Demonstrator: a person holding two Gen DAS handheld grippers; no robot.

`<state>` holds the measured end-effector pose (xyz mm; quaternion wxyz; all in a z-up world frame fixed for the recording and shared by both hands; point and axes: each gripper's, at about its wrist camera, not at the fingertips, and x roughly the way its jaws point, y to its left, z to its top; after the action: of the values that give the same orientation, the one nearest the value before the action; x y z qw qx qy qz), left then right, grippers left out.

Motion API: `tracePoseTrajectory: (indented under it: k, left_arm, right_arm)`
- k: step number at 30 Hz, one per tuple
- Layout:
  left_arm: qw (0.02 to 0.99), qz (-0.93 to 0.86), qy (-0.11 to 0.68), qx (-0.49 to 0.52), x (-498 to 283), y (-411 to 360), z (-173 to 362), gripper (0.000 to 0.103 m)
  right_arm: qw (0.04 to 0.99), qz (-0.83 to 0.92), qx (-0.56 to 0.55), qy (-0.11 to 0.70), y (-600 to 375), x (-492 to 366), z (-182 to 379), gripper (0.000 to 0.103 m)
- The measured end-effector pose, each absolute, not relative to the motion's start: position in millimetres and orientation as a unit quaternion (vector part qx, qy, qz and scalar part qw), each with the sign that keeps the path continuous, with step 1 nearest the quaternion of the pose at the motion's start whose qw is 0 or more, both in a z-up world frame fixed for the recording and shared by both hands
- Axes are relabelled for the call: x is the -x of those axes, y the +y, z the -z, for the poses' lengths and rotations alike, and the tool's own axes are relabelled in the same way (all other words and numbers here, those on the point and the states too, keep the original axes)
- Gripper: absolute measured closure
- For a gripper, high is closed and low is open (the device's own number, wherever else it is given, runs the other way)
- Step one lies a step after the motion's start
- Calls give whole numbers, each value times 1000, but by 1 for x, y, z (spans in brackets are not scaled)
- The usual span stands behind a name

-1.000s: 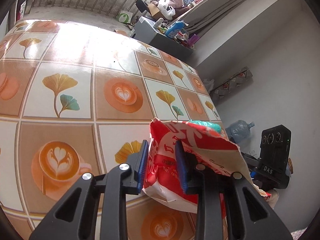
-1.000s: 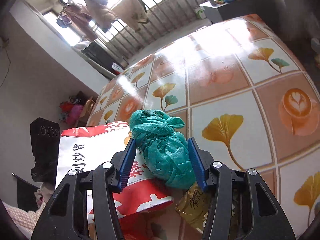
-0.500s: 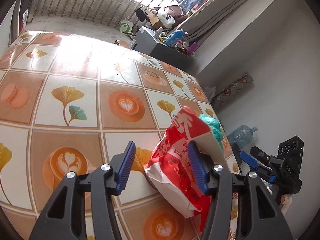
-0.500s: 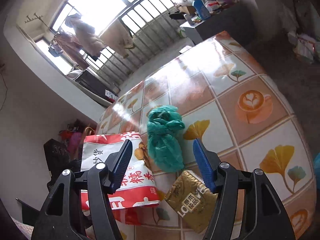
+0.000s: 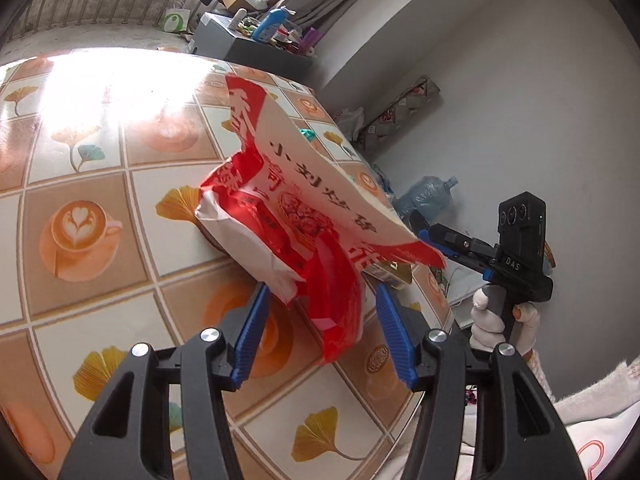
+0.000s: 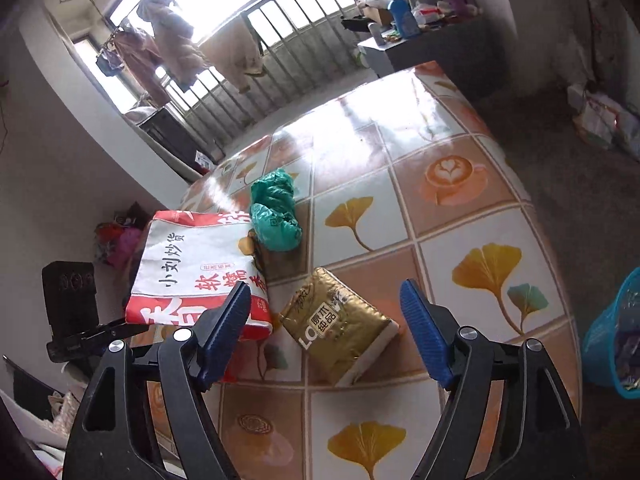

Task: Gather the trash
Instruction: 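Lift the red-and-white snack bag with the left gripper while the right gripper approaches the gold package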

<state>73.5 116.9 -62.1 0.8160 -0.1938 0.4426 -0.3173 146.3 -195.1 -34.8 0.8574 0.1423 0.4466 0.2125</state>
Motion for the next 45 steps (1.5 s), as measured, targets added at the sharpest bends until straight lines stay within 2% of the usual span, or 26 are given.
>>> tracePoseTrajectory:
  k: [9, 18, 29, 45]
  left_arm:
    - [799, 337, 467, 173, -74, 87, 70, 43]
    - [792, 332, 486, 166, -81, 74, 83, 43]
    - [787, 335, 491, 168, -90, 80, 89, 44]
    - [810, 301, 490, 115, -87, 67, 74, 69]
  right_arm:
    - [861, -261, -40, 434, -176, -140, 41, 18]
    - [840, -283, -85, 454, -180, -161, 67, 17]
    - [832, -287, -81, 467, -172, -156, 74, 17]
    - [851, -269, -33, 450, -163, -144, 77, 17]
